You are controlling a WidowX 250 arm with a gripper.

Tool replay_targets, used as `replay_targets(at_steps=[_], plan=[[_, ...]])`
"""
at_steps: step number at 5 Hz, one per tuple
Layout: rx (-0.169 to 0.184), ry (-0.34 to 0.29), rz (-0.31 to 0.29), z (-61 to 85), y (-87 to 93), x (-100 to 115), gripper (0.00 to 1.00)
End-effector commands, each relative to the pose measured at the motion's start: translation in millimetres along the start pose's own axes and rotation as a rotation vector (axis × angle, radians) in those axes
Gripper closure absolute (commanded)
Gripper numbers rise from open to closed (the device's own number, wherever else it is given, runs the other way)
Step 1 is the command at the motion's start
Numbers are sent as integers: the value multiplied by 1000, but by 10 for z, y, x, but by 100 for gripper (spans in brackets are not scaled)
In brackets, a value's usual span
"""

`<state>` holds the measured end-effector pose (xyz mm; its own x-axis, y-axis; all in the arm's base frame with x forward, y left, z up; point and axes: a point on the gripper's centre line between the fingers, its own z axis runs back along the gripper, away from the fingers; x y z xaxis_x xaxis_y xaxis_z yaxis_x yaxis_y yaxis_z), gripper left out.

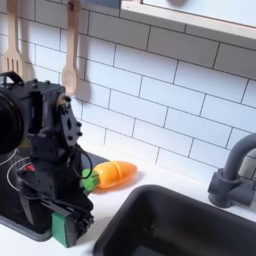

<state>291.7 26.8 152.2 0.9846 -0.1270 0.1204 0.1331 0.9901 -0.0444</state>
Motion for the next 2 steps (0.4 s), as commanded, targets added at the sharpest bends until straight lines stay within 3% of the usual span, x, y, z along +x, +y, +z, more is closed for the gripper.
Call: replay_targets(at_steps=[1,2], plan=[[6,-31,45,143,133,3,0],[-10,-10,31,82,109,8,0]])
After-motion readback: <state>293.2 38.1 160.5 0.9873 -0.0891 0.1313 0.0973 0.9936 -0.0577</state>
